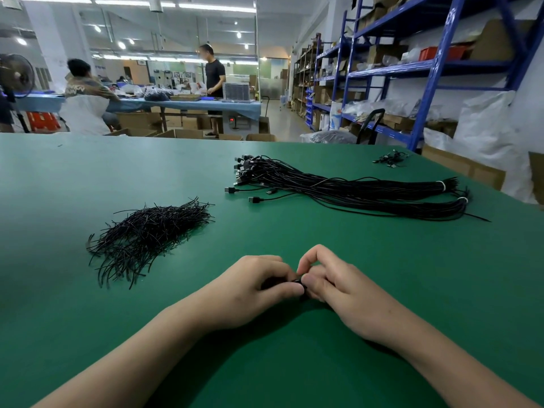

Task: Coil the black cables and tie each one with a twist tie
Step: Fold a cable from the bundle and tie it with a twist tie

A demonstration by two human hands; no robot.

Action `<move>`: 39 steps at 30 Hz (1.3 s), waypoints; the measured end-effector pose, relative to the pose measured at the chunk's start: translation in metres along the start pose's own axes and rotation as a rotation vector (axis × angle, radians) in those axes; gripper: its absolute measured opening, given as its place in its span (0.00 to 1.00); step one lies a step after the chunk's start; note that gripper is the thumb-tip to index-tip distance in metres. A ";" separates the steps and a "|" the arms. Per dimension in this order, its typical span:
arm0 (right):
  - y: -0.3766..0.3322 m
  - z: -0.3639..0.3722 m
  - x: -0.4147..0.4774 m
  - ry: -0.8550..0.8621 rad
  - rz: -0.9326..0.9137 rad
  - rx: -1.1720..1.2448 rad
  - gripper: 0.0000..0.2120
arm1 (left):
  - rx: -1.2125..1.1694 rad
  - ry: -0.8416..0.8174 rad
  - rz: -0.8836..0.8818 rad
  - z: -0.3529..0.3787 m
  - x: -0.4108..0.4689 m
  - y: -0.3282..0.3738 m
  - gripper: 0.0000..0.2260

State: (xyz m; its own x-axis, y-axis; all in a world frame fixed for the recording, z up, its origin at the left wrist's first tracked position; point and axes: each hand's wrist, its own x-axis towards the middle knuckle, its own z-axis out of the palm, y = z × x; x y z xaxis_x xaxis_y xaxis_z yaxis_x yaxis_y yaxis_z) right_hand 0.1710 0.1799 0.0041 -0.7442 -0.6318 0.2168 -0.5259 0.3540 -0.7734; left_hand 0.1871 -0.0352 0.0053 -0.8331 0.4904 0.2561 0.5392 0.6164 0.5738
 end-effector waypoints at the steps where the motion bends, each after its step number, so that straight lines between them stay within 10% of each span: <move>1: -0.001 -0.001 0.000 -0.007 -0.006 -0.024 0.04 | -0.014 -0.021 -0.019 -0.001 0.000 0.000 0.07; 5: -0.005 -0.001 0.001 0.017 0.002 -0.111 0.03 | -0.015 0.001 -0.055 0.000 -0.001 0.001 0.08; 11: -0.003 -0.002 0.002 0.684 -0.139 -0.220 0.12 | -0.026 0.403 -0.164 -0.002 0.001 -0.001 0.09; 16: -0.003 0.016 0.008 0.365 0.208 0.112 0.30 | -0.069 0.664 -0.118 0.003 0.003 0.016 0.09; 22: -0.006 0.020 0.013 0.218 0.190 0.838 0.33 | -0.107 0.573 -0.069 0.018 0.006 0.031 0.05; 39: -0.012 0.012 0.012 0.538 0.229 0.656 0.16 | -0.454 0.351 -0.153 0.027 0.009 0.027 0.08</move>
State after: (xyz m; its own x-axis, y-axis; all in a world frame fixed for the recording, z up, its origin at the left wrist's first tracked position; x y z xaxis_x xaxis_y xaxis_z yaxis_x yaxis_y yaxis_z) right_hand 0.1728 0.1601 0.0088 -0.9826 -0.1247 0.1377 -0.1200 -0.1398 -0.9829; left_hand 0.1977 0.0026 0.0018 -0.9299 0.1362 0.3417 0.3675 0.3007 0.8801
